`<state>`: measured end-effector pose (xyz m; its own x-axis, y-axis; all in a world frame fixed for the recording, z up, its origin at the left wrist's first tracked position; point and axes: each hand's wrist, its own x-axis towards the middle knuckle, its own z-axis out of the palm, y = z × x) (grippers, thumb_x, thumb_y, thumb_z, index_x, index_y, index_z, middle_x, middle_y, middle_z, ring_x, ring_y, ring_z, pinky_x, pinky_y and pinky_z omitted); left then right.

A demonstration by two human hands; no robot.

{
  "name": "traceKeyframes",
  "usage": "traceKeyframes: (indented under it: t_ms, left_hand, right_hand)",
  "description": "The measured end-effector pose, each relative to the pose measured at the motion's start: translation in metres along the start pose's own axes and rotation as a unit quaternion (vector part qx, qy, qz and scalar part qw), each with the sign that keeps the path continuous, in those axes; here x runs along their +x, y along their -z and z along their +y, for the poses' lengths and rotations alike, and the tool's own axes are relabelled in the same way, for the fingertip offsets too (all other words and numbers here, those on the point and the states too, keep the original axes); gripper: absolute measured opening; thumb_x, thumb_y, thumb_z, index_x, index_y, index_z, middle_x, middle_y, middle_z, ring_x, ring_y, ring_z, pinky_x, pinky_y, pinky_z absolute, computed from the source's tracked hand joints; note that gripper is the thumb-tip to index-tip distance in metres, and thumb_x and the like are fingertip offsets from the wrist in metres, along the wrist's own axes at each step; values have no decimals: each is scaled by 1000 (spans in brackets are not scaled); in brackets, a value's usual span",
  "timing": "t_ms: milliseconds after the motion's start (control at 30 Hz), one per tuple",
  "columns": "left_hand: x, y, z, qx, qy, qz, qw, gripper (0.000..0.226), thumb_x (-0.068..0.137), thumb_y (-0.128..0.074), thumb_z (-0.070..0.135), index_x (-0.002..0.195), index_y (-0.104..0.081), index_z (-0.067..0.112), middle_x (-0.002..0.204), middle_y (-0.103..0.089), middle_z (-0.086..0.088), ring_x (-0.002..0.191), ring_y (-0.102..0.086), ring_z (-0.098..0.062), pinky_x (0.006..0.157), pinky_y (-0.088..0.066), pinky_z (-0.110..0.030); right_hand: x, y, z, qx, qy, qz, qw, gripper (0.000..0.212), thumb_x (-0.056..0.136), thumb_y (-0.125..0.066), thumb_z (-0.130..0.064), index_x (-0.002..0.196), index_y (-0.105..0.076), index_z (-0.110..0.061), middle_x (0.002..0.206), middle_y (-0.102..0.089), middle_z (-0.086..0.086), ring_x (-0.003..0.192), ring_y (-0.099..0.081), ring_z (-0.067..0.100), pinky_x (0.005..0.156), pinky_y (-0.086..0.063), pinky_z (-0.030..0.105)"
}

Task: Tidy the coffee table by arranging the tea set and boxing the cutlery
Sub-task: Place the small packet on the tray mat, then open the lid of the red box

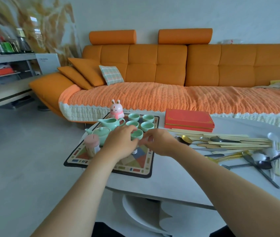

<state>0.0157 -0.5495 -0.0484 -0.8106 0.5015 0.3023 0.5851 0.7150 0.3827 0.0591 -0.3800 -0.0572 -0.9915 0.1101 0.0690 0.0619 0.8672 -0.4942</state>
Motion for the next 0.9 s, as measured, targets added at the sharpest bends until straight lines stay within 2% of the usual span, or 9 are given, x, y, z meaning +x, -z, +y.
traceKeyframes:
  t_ms: [200,367,433,500,633,700,767,900]
  left_hand:
    - [51,-35,52,-134,12,-52,990,46,93,-57,30,138,-44,28,131,-57,10,113,-57,-14,93,-48,-35]
    - [101,-83,88,-127,-16,-84,988,50,89,-57,27,138,-49,20,136,-50,0,123,-50,-20,98,-44,-35]
    - [122,-97,93,-112,-7,-92,989,51,86,-56,29,136,-51,19,135,-48,-6,121,-50,-26,101,-45,-43]
    - [141,-108,94,-106,8,-100,989,50,86,-55,30,135,-50,18,133,-45,-9,115,-52,-29,99,-46,-47]
    - [167,-127,95,-110,34,-121,986,38,85,-56,28,122,-51,21,118,-51,-8,98,-58,-27,87,-51,-44]
    - [176,-138,95,-125,49,-126,983,44,86,-56,27,128,-49,20,120,-52,-7,97,-58,-25,83,-52,-39]
    - [184,-144,95,-140,66,-115,981,57,86,-59,28,139,-42,19,126,-50,-6,103,-58,-25,85,-52,-39]
    - [192,-151,92,-162,86,-106,977,73,83,-66,27,148,-34,20,136,-43,-6,112,-54,-25,93,-51,-41]
  right_hand:
    - [5,55,63,-37,-24,51,998,28,90,-59,-23,117,-67,-20,120,-66,-3,111,-60,15,98,-46,31]
    - [28,84,119,-91,-73,65,991,35,88,-60,-24,122,-64,-28,134,-55,-2,118,-55,21,100,-44,34]
    - [41,88,137,-123,-86,62,987,38,87,-61,-29,124,-60,-34,136,-49,0,120,-51,23,101,-43,39]
    - [56,90,151,-184,-86,64,977,43,87,-62,-37,129,-54,-37,140,-45,2,127,-44,26,107,-35,45]
    - [82,86,172,-252,-67,56,964,69,81,-61,-58,142,-36,-39,148,-35,5,134,-34,31,110,-25,55]
    - [92,85,183,-244,-70,25,967,87,73,-62,-67,147,-26,-39,153,-27,6,139,-26,32,111,-21,59]
    - [103,89,189,-234,-79,-7,969,102,66,-65,-74,150,-17,-41,158,-17,6,144,-18,32,113,-17,61]
    - [126,90,193,-234,-82,-52,967,113,58,-66,-80,149,-8,-47,159,-13,5,146,-11,33,110,-13,66]
